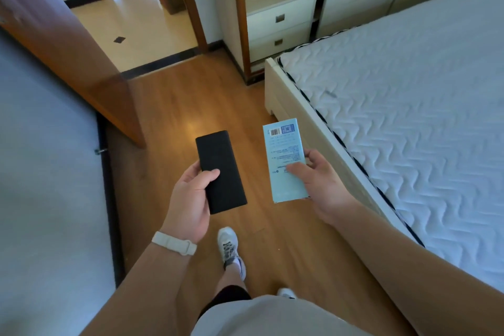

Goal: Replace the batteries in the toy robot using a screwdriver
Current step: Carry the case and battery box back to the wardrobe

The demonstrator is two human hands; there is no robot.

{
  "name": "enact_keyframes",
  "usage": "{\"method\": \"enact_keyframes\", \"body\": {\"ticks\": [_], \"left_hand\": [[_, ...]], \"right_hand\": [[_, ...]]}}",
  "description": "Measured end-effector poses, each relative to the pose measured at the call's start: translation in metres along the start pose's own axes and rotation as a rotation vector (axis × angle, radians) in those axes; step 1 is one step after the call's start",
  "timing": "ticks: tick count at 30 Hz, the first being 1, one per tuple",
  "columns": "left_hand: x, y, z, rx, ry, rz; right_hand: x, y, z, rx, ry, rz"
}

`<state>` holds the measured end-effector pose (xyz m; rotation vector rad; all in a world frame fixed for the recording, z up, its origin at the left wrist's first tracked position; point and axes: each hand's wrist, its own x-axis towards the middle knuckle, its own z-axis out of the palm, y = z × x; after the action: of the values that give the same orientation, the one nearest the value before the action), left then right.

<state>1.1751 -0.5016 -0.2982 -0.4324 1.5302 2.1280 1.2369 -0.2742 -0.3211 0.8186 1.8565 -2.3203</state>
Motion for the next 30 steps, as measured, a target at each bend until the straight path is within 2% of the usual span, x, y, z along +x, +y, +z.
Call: {"method": "enact_keyframes", "body": {"ticks": [7, 13, 17, 30], "left_hand": [[0.110, 0.065, -0.009, 0.007, -0.115, -0.033], [0.198, 0.142, -0.021, 0.050, -0.236, -0.029], [0.245, 0.176, -0.022, 0.064, -0.260, -0.022], [0.404, 0.245, 0.022, 0.147, -0.310, -0.058]], "right_hand": [[0.083, -0.040, 0.050, 0.063, 0.149, -0.007], [0.156, -0.082, 0.109, 0.093, 0.186, -0.056], [0.193, -0.101, 0.134, 0.094, 0.223, -0.070], [0.346, -0.155, 0.140, 0.149, 0.315, -0.044]]}}
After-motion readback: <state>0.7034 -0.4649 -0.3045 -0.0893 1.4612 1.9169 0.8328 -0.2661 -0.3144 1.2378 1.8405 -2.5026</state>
